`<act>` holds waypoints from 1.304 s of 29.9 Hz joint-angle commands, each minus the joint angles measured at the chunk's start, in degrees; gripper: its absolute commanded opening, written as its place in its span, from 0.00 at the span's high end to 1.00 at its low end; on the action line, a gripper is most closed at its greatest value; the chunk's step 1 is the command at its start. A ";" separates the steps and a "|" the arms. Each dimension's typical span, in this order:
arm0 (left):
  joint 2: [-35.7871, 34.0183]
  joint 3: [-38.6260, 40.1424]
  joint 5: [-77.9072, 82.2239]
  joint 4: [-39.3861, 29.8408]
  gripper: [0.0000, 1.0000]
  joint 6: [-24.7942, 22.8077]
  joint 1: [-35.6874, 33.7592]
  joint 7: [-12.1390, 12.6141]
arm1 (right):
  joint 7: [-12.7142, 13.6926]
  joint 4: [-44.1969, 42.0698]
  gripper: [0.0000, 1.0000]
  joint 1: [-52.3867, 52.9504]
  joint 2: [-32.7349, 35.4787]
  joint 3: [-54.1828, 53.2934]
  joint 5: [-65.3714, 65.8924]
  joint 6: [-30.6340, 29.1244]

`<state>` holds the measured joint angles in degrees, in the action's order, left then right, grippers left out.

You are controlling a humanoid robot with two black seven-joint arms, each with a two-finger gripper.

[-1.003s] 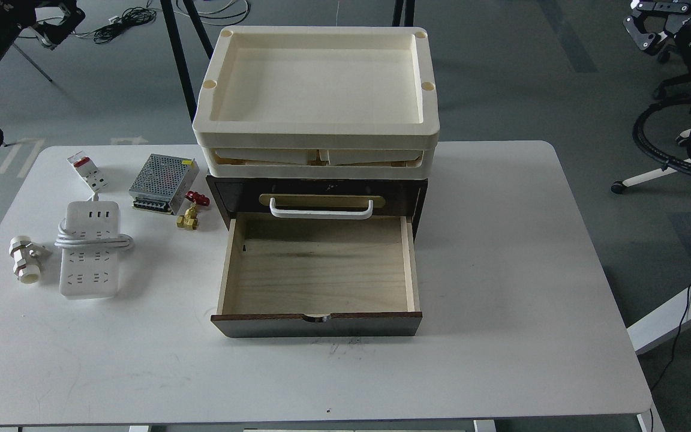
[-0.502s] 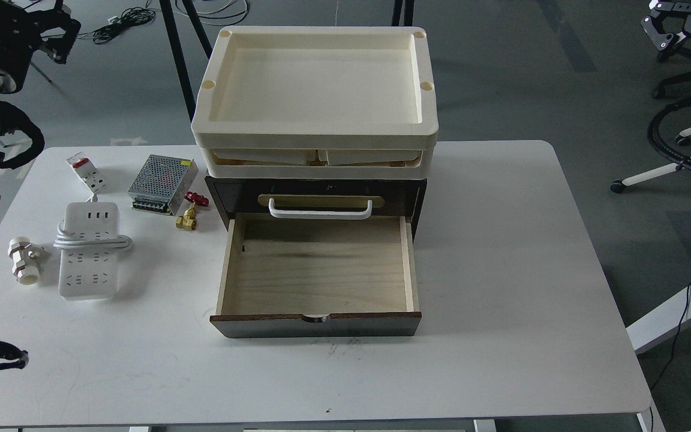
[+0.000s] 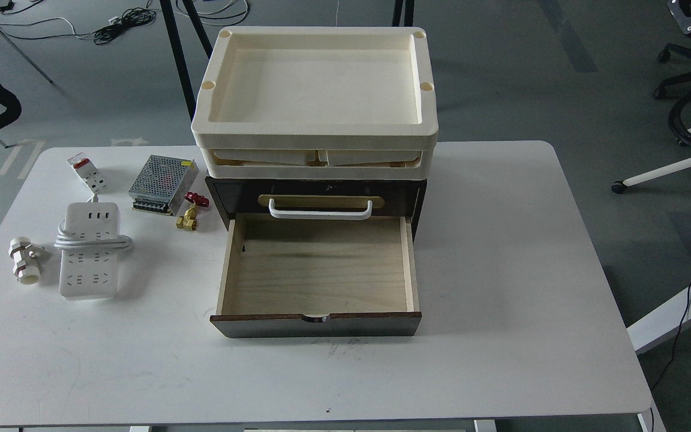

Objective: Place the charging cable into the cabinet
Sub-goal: 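Move the left arm in from the side toward the white power strip, then lower the left gripper over the white power strip and close on it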

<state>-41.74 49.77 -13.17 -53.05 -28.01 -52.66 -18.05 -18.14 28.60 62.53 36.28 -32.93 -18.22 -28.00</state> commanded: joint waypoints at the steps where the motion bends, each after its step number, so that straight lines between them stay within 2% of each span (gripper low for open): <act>1: -10.61 -6.69 5.50 -11.52 0.00 0.01 0.54 -1.19 | 0.04 0.05 0.01 1.89 1.33 -3.37 0.03 0.00; 4: -20.37 -7.58 13.40 -19.52 0.00 0.01 1.42 -3.12 | 0.04 -0.12 0.01 3.30 1.51 -3.54 0.03 0.00; 9: -32.86 -7.93 31.49 -31.47 0.00 0.01 3.26 -3.30 | 0.04 -0.21 0.01 2.87 1.60 -4.07 0.03 0.00; 13: -40.59 -12.67 51.87 -40.88 0.00 0.01 3.79 -4.53 | 0.04 -0.39 0.01 2.25 2.30 -4.16 -0.06 0.00; 17: -43.60 -18.82 72.27 -45.12 0.00 0.01 3.79 -6.55 | -0.05 0.31 0.01 1.99 5.02 -4.42 -0.41 0.00; 21: -42.90 -28.83 91.96 -44.51 0.00 0.58 3.97 -6.82 | 0.30 0.40 0.01 0.33 5.99 -3.63 -0.15 0.00; 24: -40.19 -36.92 106.21 -41.28 0.00 7.86 4.06 -7.96 | 0.74 0.58 0.01 -4.85 6.08 -3.19 0.38 0.00; 26: -36.94 -40.27 110.71 -37.06 0.00 10.68 3.97 -9.01 | 0.57 1.10 0.01 -8.28 5.99 -2.84 0.38 0.00; 29: -32.80 -42.04 112.57 -30.64 0.00 12.71 4.06 -9.63 | 0.39 2.42 0.01 -11.45 5.99 -3.01 0.38 0.00; 36: -24.19 -42.13 115.81 -20.44 0.00 14.03 4.06 -9.89 | 0.39 2.77 0.01 -11.64 5.90 -3.72 0.38 0.00; 39: -19.71 -42.21 118.37 -12.81 0.00 14.91 4.06 -9.95 | 0.39 2.77 0.01 -11.64 5.99 -3.72 0.38 0.00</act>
<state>-65.49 7.65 102.92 -72.50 -13.83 -48.61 -27.95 -17.76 31.38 50.79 42.21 -36.64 -17.84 -28.00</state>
